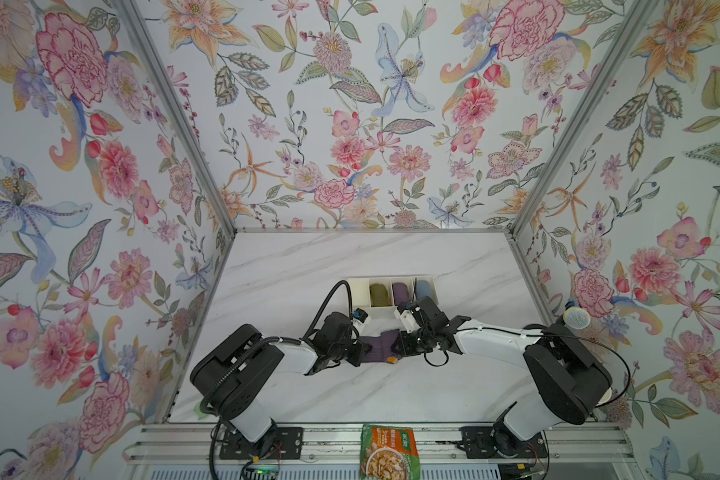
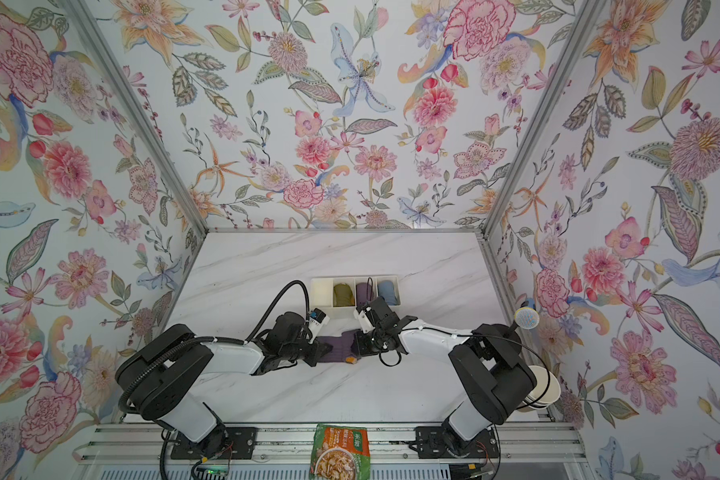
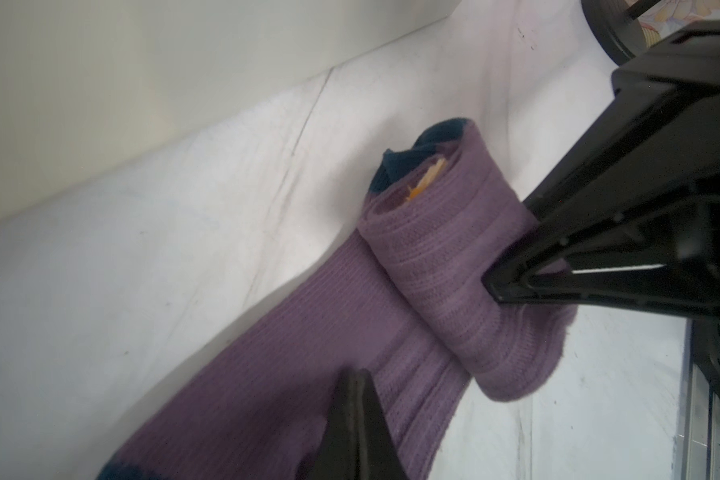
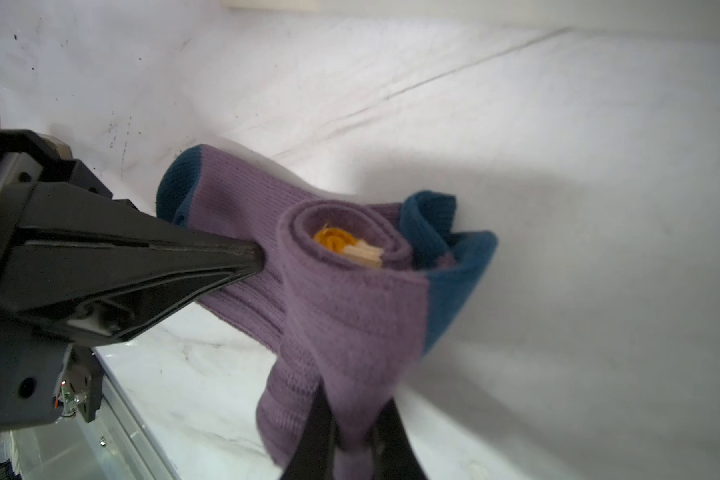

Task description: Roll the socks

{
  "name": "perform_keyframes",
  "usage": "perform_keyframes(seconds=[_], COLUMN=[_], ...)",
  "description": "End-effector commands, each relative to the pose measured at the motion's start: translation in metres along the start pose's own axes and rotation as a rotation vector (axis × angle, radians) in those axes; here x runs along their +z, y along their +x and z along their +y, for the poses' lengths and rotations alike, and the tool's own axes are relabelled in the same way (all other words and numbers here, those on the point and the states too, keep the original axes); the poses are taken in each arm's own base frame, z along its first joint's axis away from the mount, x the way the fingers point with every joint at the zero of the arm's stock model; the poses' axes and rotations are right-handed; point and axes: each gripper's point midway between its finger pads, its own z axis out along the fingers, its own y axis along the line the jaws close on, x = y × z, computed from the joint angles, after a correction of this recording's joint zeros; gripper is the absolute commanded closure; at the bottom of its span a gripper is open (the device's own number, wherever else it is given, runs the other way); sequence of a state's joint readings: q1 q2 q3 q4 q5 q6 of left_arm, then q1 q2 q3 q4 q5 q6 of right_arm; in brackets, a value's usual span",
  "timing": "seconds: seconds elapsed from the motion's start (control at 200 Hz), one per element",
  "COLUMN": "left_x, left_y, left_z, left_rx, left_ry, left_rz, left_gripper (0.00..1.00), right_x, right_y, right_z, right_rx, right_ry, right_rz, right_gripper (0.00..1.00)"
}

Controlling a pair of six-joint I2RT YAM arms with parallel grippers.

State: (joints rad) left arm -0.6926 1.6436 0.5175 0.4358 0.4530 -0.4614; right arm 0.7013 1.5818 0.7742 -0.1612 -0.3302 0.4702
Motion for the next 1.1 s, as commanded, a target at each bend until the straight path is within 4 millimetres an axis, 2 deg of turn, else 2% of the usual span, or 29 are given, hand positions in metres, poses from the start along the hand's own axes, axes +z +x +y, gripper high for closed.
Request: perform_keyframes(seconds=[0.0,0.28,0.32,0.35,0.49,0.881,1.096], left_x=[-0.002,-0.015,-0.016,-0.022,-0.031,-0.032,-0.033], left_y=[0.067,0.035,0.034,0.023,0.011,0.016,0.017], left_z=[0.029,0.007,0.006,0.001,-0.004,0.001,0.006], left_rx=[-0.099,-0.067,-0.067,-0.053,-0.035,-0.037,-0.045], left_ry=[-0.098,-0.031,-0.030,-0.020,-0.020,-0.045,-0.060], left_rz=[0.207,0.134,0.137,0.101,0.076,0.087,0.087], left_gripper=[1.00,1.00,0.99,0.98,0.96,0.96,0.95], right_x=[0.001,-0.001,-0.002,-0.003,-0.006,-0.022,-0.016], right_y=[0.013,0.014,0.013,0.013,0.015,0.007,0.007], right_z=[-0.016,-0.019,-0.021,-0.022,-0.030,-0.031,-0.025], right_rx=[0.006,0.014,0.009,0.003,-0.021,-0.153,-0.220], right_ry=[0.107,0.169,0.193,0.214,0.313,0.575,0.654], right_rz=[0.062,0.104,0.111,0.117,0.146,0.138,0.166], right_gripper=[0.90,0.89,0.89,0.89,0.89,0.88,0.87])
